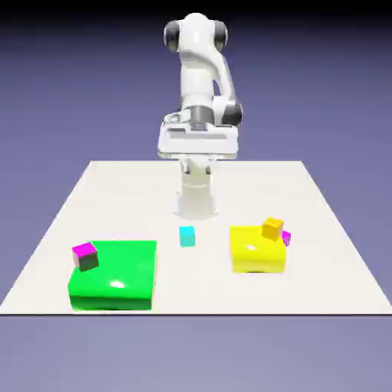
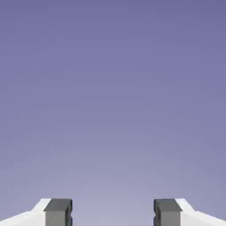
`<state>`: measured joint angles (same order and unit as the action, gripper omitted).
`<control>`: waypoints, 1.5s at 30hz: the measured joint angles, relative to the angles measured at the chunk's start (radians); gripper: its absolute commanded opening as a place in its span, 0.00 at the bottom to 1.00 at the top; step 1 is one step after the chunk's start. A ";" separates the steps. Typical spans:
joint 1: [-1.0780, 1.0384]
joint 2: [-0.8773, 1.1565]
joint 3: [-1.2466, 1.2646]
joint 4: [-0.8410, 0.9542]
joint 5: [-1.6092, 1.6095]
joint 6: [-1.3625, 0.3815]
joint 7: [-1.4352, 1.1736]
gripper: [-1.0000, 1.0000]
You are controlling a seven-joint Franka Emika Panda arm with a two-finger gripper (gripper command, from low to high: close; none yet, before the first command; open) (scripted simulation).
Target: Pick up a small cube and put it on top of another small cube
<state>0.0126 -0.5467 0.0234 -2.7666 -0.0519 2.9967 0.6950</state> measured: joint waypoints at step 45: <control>-0.019 1.217 -0.017 0.497 -0.083 -1.436 0.067 0.00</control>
<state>-0.0065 0.6702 0.0063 -2.2696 -0.1348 1.5611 0.7621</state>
